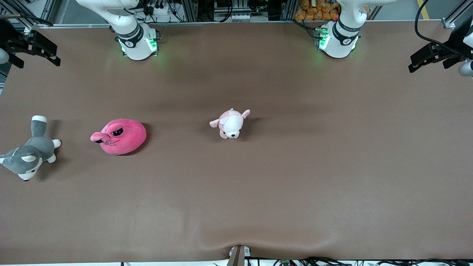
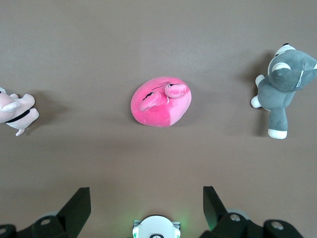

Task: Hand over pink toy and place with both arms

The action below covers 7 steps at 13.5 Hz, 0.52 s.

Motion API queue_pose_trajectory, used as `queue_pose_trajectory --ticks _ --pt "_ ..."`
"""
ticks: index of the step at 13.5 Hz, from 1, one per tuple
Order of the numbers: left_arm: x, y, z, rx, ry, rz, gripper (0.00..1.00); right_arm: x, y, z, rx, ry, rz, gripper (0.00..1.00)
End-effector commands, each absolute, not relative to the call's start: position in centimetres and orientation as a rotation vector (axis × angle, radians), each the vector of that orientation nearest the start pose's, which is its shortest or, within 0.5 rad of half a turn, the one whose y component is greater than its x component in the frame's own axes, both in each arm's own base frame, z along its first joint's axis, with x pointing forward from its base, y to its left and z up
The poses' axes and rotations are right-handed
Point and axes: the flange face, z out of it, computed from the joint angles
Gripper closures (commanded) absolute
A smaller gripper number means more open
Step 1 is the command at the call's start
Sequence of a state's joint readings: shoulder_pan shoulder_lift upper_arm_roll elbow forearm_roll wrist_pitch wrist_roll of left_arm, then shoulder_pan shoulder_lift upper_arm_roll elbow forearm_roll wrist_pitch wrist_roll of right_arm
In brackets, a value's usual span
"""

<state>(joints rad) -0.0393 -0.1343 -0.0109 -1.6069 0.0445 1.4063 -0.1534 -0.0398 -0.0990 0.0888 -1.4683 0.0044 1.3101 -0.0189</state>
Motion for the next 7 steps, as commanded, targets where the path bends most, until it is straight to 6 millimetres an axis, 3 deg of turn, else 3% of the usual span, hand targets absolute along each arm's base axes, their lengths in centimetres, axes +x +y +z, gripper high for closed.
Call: queue_pose_trajectory --ticks 1,7 --pt "49.21 -2.16 67.07 -3.086 -0.166 0.104 0.0 49.37 2.41 70.55 -3.142 -0.119 0.087 0.0" --pt "49.28 -2.21 67.32 -3.083 -0.174 0.123 0.0 49.46 1.77 70.48 -3.144 -0.097 0.09 0.0"
